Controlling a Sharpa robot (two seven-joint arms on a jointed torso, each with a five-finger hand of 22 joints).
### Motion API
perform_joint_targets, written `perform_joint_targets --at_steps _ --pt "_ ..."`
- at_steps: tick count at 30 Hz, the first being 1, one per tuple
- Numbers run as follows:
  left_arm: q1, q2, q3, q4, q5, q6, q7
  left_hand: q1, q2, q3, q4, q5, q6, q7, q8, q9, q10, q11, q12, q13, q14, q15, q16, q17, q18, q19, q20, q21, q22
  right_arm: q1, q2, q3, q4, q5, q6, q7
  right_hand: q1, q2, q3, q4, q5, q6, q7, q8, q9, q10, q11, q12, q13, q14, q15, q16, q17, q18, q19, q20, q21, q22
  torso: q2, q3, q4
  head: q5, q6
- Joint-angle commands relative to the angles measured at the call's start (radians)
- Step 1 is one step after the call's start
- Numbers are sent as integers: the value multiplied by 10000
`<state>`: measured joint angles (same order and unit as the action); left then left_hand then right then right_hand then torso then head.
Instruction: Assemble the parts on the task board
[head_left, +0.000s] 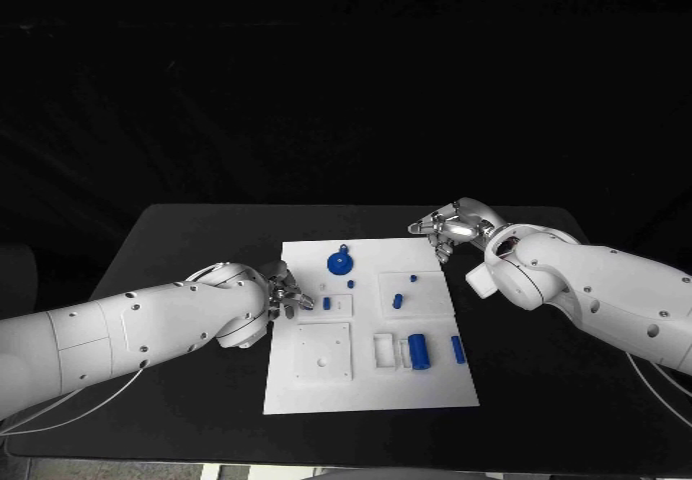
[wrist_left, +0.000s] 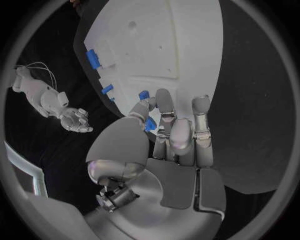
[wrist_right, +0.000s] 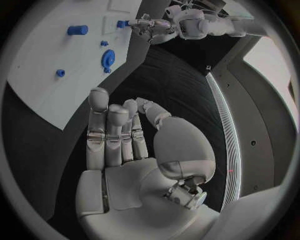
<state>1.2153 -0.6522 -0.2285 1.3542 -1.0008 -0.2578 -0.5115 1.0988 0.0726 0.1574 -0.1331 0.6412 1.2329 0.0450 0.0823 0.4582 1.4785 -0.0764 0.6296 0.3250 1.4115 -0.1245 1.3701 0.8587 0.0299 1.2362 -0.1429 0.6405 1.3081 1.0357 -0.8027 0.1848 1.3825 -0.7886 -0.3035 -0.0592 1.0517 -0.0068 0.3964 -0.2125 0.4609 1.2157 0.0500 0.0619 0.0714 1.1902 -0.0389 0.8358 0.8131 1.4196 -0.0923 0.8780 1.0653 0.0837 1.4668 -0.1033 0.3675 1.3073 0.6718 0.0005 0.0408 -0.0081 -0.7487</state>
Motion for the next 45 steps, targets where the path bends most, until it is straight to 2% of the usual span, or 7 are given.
perform_joint_targets --at_steps 1,12,25,41,44,45 --pt "-138 40 -115 -99 132 1008 -396 116 269 163 -131 30 2590 -970 17 21 366 -112 63 -36 11 -12 74 31 -158 -69 -4 -11 183 -8 16 4 -2 -41 185 13 -93 -1 12 -12 50 78 25 19 -7 10 12 -34 8 5 0 29 -2 10 306 -74 44 395 -6 2 3 1 1" --pt "-112 158 -112 -303 224 1254 -437 100 294 197 -154 4 2588 -970 14 36 365 -112 62 -50 16 -8 70 45 -155 -71 0 -10 180 -24 58 4 -51 -42 205 3 -76 0 10 -30 62 79 25 18 -7 10 11 -34 9 5 -1 31 0 10 303 -74 39 393 3 6 10 -7 19" --pt "60 264 -109 -470 237 1530 -461 106 308 210 -177 -58 2578 -969 12 64 367 -114 66 -77 19 -8 65 48 -149 -68 2 -9 180 -40 87 4 -79 -42 272 -25 -64 16 14 -61 67 81 27 17 -7 7 10 -39 8 3 -1 28 -2 11 299 -74 33 391 0 9 9 -8 45" --pt "122 464 -107 -744 113 1687 -476 109 341 220 -181 -80 2565 -967 12 109 367 -115 81 -113 23 -9 72 69 -144 -67 2 -5 180 -44 83 3 -63 -46 300 -41 -58 21 35 -110 109 93 29 19 -6 3 11 -43 9 0 -1 28 0 12 295 -75 38 392 3 7 3 -28 42" --pt "131 491 -106 -791 139 1679 -450 50 376 196 -109 -205 2567 -972 18 130 368 -116 95 -125 33 -10 74 87 -145 -58 1 -3 177 -44 81 3 -63 -49 310 -46 -58 21 35 -110 109 93 29 19 -6 3 11 -43 9 0 -1 28 0 12 295 -75 38 392 0 12 6 -40 42" --pt "134 500 -106 -806 149 1678 -442 19 438 163 -33 -553 2584 -980 29 141 368 -116 107 -127 39 -11 81 105 -147 -55 1 -5 175 -44 80 3 -63 -50 312 -47 -58 21 35 -110 109 93 29 19 -6 3 11 -43 9 0 -1 28 0 12 295 -75 38 392 0 10 9 -42 42"
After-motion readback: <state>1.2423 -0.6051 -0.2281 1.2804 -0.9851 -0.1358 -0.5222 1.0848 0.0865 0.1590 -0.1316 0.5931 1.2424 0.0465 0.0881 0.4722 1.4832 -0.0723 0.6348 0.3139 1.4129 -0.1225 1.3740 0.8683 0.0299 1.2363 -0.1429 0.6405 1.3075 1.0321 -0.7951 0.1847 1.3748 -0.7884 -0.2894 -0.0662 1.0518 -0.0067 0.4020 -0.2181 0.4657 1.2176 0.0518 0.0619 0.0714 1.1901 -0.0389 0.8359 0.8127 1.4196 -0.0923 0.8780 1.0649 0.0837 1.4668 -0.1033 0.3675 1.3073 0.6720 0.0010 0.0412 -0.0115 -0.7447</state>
